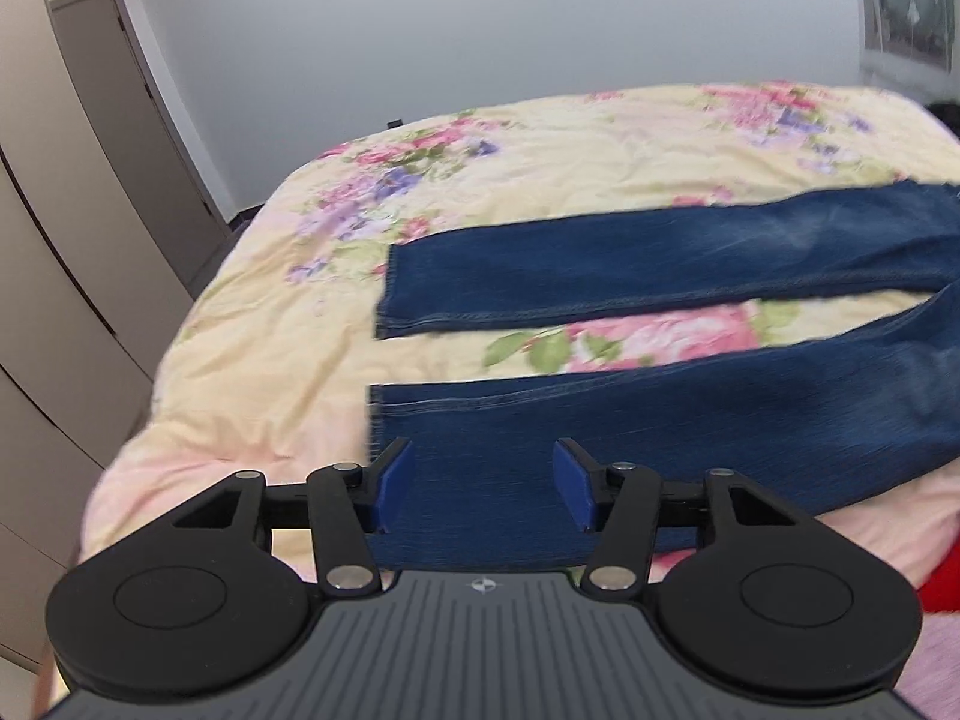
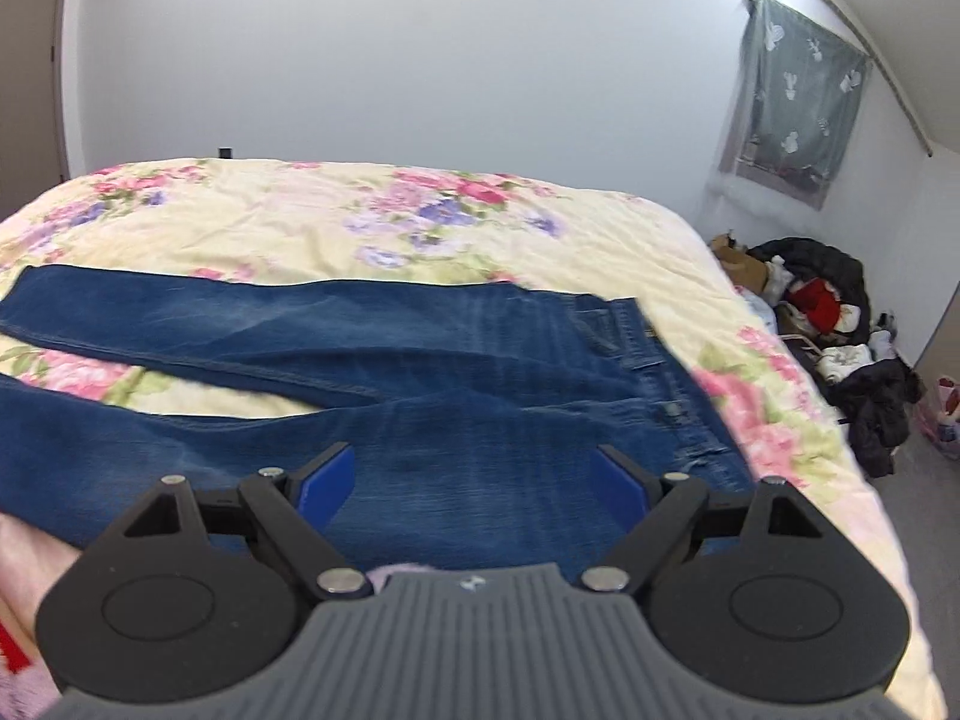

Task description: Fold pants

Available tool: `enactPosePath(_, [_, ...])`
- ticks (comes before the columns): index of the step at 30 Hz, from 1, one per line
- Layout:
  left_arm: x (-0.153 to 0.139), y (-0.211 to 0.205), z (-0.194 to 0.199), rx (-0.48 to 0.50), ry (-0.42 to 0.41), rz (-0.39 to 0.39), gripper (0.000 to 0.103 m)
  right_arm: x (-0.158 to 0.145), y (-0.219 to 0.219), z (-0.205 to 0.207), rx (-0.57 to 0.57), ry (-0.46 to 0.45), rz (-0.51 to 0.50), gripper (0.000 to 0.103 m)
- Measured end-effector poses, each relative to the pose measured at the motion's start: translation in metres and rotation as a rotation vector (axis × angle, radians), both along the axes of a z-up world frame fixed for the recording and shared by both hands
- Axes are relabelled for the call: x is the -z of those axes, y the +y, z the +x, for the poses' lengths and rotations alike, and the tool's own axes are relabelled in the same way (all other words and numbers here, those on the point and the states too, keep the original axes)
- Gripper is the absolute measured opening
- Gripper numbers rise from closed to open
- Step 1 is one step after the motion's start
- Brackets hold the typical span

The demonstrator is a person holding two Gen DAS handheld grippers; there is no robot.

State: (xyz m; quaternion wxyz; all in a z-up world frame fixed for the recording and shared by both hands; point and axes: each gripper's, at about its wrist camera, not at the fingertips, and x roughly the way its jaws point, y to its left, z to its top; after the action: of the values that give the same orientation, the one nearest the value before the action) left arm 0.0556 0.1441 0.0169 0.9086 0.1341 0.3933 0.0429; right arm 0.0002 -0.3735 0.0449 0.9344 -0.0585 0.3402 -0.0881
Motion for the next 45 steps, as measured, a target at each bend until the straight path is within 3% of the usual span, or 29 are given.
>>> enactPosePath(1, [0.003, 0.006, 0.003, 0.008, 0.008, 0.027, 0.06, -0.003, -0.013, 0.004, -0.003, 0.013, -0.028, 0.08])
enactPosePath(3, [0.012, 0.015, 0.009, 0.038, 0.034, 0.087, 0.059, -0.011, -0.042, 0.012, 0.013, 0.029, -0.063, 0.068])
enactPosePath(7, [0.032, 0.029, 0.018, 0.106, 0.1, 0.145, 0.059, -0.026, -0.099, 0.024, 0.083, 0.038, -0.069, 0.058])
enactPosePath(10, [0.054, 0.03, 0.02, 0.185, 0.15, 0.235, 0.059, -0.021, -0.133, 0.03, 0.133, 0.082, -0.081, 0.053])
enactPosePath(12, [0.067, 0.028, 0.022, 0.252, 0.181, 0.28, 0.059, -0.007, -0.148, 0.032, 0.181, 0.134, -0.081, 0.032])
enactPosePath(14, [0.079, 0.027, 0.024, 0.325, 0.213, 0.302, 0.059, 0.011, -0.159, 0.031, 0.212, 0.167, -0.066, 0.025])
enactPosePath(22, [0.116, 0.017, 0.038, 0.524, 0.369, 0.394, 0.059, 0.083, -0.163, 0.033, 0.273, 0.274, -0.05, 0.025])
enactPosePath(24, [0.125, 0.015, 0.042, 0.563, 0.451, 0.385, 0.058, 0.092, -0.164, 0.035, 0.283, 0.289, -0.05, 0.025])
enactPosePath(30, [0.141, 0.015, 0.061, 0.575, 0.596, 0.356, 0.06, 0.107, -0.167, 0.037, 0.308, 0.327, -0.059, 0.025])
enactPosePath(33, [0.153, 0.012, 0.064, 0.542, 0.584, 0.4, 0.067, 0.112, -0.168, 0.037, 0.308, 0.336, -0.061, 0.025])
enactPosePath(35, [0.158, 0.007, 0.063, 0.512, 0.551, 0.428, 0.051, 0.116, -0.168, 0.037, 0.305, 0.339, -0.051, 0.025])
enactPosePath(36, [0.155, 0.006, 0.061, 0.51, 0.525, 0.415, 0.028, 0.118, -0.167, 0.037, 0.298, 0.341, -0.051, 0.025])
enactPosePath(37, [0.15, 0.005, 0.059, 0.502, 0.492, 0.401, 0.016, 0.12, -0.166, 0.037, 0.286, 0.343, -0.058, 0.025])
enactPosePath(45, [0.086, 0.007, 0.059, 0.345, 0.26, 0.282, 0.004, 0.126, -0.161, 0.033, 0.178, 0.319, -0.151, 0.025])
